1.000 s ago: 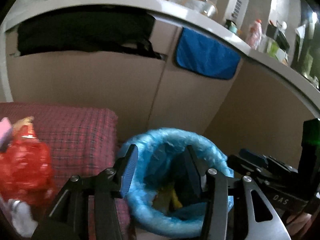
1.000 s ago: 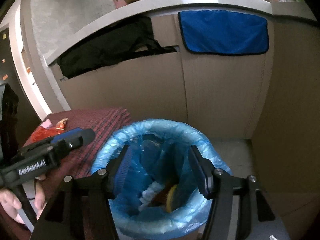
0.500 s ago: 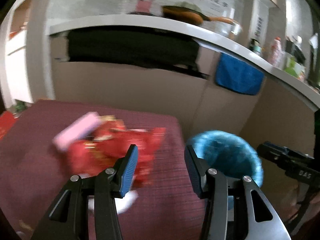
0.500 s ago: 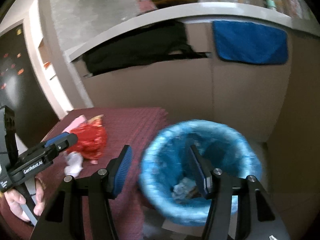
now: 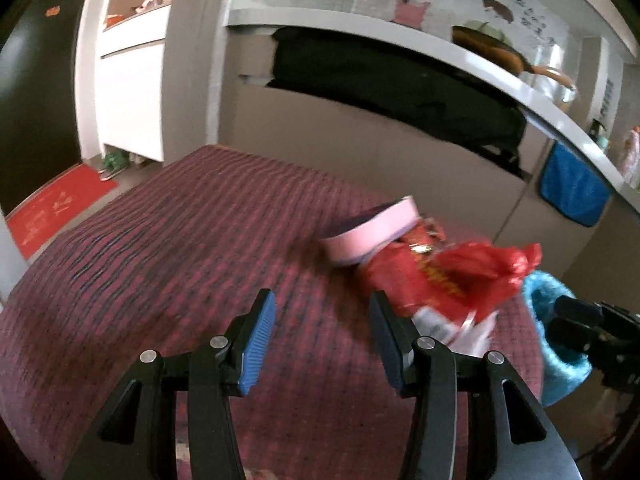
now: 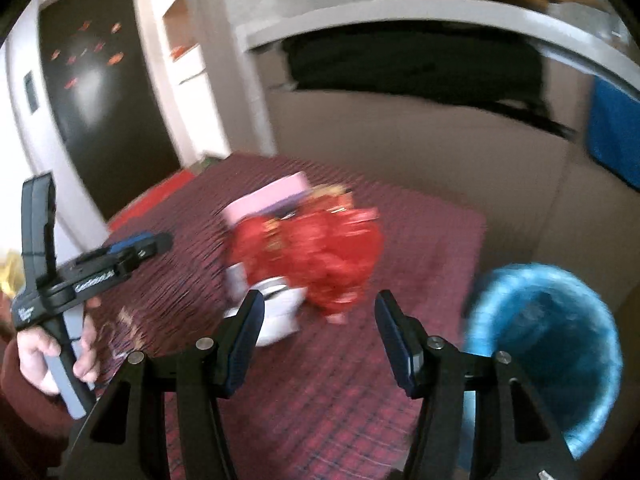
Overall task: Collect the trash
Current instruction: 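Move both tools back over the table toward the red plastic bag, then grasp the white tissue on the table with the right tool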
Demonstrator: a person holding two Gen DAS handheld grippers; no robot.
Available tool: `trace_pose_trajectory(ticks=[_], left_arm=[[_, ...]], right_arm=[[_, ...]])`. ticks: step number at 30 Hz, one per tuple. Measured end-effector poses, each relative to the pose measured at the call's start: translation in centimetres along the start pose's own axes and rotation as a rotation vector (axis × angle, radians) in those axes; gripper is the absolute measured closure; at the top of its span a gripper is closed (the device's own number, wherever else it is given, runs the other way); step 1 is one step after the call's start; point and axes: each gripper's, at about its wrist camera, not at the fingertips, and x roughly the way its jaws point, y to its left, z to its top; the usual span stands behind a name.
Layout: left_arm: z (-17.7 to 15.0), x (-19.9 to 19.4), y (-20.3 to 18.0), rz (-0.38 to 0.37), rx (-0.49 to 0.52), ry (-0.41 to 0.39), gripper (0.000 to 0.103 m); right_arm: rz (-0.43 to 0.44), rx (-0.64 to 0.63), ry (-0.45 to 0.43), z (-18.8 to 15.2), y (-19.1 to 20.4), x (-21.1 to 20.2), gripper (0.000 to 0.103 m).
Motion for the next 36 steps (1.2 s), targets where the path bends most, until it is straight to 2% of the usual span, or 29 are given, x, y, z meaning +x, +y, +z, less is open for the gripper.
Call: trace_pose_trajectory(ticks=[4,6,11,14,16,20,30,31,36], left_arm=[[-0.7,-0.1,2.4,0.006,-0.03,0.014,0.053],[-1.1,-0.2,3.2,0.011,-0.039,0.018,0.053],[-1.6,0.4,4.1,0.0,-0.065,0.045,0.053],[-1.6,0.7,3.8,-0.011,-0.06,0.054,0.052],[-1.6,0.9,3.0,-0.019,-0.051,0.061,0.052],[-1.6,1.3,1.4,-0.056,-0.034,0.077,0.051],[0.7,2.3,-3.9,-0.185,0.128,0.04,0.044],[0.9,2.5,-4.4,-0.186,0.136,0.047,0.041],[0.9,3.4,-6.3,-0.152,0.159,0.078,0.04]], right_arm=[[-0.001,-0.049,0.083,0.0,2.5,3.7,0.052],[-0.005,-0.044,0.116,-0.2,2.7,5.2,0.054],[0.02,0.001,0.194,-0.8,3.1,8.9,0.064],[0.024,-0.012,0.18,-1.1,3.4,9.1,0.078],[0.023,-0.05,0.187,-1.3,3.8,8.7,0.095],[0.001,-0.086,0.179,-2.4,3.8,7.4,0.099],[-0.058,0.054,0.087,-4.5,-1.9,1.6,0.1],[-0.062,0.07,0.076,-4.8,-2.4,1.0,0.1],[-0.043,0.095,0.046,-5.2,-3.1,-0.3,0.097]])
